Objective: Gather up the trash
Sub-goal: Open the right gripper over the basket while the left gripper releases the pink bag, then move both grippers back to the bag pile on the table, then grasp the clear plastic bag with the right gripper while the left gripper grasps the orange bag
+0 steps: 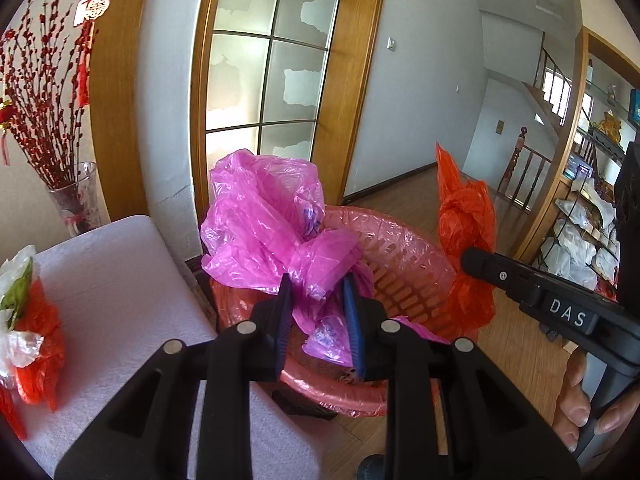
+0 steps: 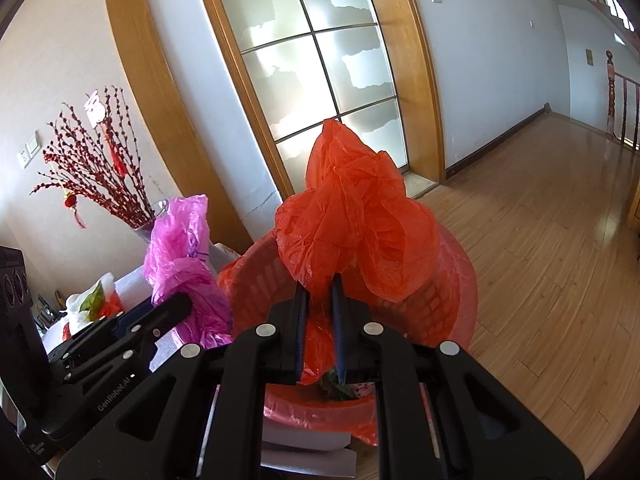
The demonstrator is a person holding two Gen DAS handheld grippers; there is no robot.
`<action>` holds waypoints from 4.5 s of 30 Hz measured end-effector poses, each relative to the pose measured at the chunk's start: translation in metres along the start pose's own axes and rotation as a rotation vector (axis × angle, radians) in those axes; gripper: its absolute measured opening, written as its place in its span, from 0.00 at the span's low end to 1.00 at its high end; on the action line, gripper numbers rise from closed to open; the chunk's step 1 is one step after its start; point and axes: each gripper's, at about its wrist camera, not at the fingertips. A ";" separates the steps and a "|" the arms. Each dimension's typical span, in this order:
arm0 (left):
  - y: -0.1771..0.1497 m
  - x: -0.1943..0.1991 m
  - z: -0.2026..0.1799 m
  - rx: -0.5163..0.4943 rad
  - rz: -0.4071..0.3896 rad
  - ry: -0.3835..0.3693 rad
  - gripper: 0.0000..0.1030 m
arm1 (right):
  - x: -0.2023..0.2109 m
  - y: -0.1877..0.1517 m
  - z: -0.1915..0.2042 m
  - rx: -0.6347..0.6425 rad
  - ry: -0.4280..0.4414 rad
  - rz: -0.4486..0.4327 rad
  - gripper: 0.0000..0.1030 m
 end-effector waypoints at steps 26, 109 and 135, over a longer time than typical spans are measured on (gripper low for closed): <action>-0.011 -0.023 0.023 0.028 0.063 0.104 0.60 | -0.009 0.000 -0.022 -0.021 -0.062 -0.033 0.69; -0.091 0.158 0.291 0.404 0.050 0.529 0.87 | -0.040 -0.074 0.231 0.429 0.354 0.237 0.02; -0.092 0.177 0.302 0.431 0.041 0.601 0.87 | -0.002 -0.059 0.230 0.417 0.423 0.138 0.02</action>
Point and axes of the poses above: each gripper's, at about its wrist camera, not at the fingertips, and x roughly against the way its jaws point, z to its left, y to its top, and after that the axes turned 11 degrees about y, right-handed
